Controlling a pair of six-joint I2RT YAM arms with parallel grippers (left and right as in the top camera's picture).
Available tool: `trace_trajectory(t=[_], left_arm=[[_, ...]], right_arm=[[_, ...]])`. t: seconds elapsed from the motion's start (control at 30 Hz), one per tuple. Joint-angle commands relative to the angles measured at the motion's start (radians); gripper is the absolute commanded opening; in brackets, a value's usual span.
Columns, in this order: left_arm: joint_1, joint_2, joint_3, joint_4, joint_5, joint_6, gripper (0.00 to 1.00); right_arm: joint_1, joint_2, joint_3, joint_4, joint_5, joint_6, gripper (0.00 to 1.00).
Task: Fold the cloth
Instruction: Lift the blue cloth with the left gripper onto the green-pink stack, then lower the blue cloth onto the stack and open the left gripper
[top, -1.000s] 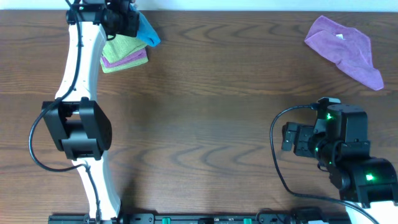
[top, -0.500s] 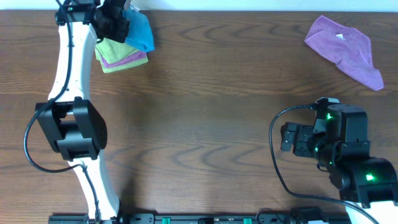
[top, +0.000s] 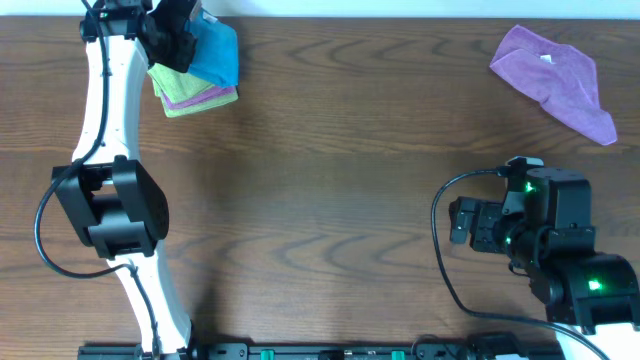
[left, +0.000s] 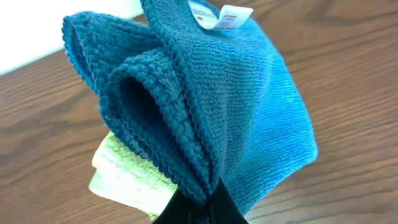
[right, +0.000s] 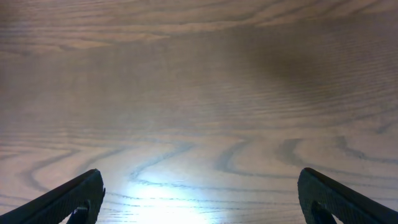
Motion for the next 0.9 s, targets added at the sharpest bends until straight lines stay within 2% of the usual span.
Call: trace_trajectory(t=[0.0,0.4,0.43,0.47,0.5,0.53,0.67,0.87], left_arm=[[0.014,-0.001,0.028,-0.008,-0.055,0.017,0.06],[0.024,0.017,0.017,0.0,-0.055,-0.006,0.07],[0.024,0.021,0.017,-0.001,-0.055,-0.014,0.14],[0.025,0.026,0.017,-0.002,-0.055,-0.022,0.36],[0.025,0.03,0.017,-0.002,-0.055,-0.033,0.72],[0.024,0.033,0.017,-0.001,-0.055,-0.042,0.95],[0.025,0.037,0.017,0.01,-0.078,-0.056,0.95],[0.026,0.037,0.017,0.057,-0.274,-0.162,0.95]], right_arm=[[-0.002,-0.004,-0.006,-0.003,-0.007,0.012,0.99],[-0.002,-0.004,-0.006,-0.018,-0.007,0.013,0.99],[-0.002,-0.004,-0.006,-0.018,-0.007,0.013,0.99],[-0.002,-0.004,-0.006,-0.018,-0.007,0.013,0.99],[-0.002,-0.004,-0.006,-0.019,-0.007,0.016,0.99],[-0.002,-0.004,-0.006,-0.019,-0.007,0.017,0.99],[-0.002,-0.004,-0.006,-0.02,-0.007,0.02,0.99],[-0.002,-0.004,-0.006,-0.021,-0.007,0.019,0.99]])
